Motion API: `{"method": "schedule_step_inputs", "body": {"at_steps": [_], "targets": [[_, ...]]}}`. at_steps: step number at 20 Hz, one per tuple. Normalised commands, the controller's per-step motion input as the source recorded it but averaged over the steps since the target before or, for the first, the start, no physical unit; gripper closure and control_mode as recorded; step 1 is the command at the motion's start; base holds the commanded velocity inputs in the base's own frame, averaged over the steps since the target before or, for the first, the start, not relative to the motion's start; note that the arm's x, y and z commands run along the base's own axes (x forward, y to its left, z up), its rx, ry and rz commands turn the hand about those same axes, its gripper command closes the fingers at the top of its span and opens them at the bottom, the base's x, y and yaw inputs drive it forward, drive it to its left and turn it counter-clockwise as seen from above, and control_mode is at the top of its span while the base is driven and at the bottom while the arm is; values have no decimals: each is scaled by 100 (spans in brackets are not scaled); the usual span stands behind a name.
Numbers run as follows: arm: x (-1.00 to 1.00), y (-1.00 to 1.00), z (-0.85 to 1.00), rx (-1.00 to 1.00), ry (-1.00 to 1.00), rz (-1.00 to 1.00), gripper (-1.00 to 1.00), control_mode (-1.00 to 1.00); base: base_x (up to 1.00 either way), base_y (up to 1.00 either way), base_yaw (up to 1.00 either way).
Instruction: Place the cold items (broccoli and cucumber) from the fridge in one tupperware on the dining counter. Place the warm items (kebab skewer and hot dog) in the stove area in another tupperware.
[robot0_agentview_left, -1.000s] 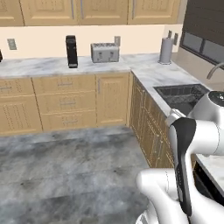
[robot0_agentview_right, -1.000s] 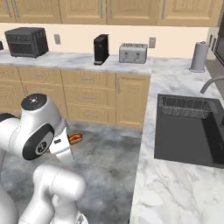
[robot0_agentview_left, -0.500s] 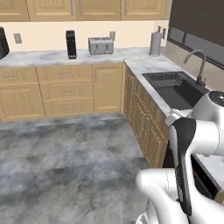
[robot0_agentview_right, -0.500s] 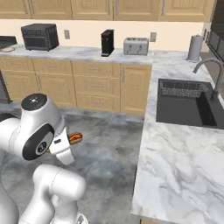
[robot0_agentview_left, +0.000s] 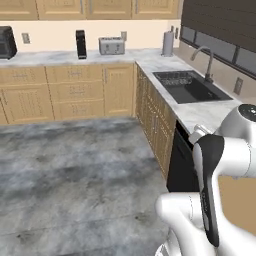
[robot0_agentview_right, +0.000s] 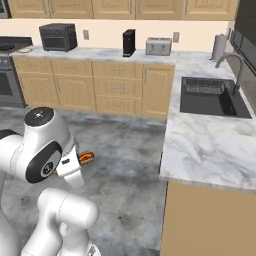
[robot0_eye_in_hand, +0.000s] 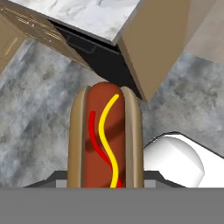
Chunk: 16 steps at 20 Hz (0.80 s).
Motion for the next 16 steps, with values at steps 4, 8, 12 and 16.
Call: {"method": "schedule_step_inputs", "body": {"at_steps": [4,8,12,16], "targets": [[0,0,0,0,0,0,100,100,-100,9,0],[0,0,0,0,0,0,100,100,-100,15,0],[0,0,0,0,0,0,100,100,-100,33,0],[0,0,0,0,0,0,100,100,-100,45,0]]}}
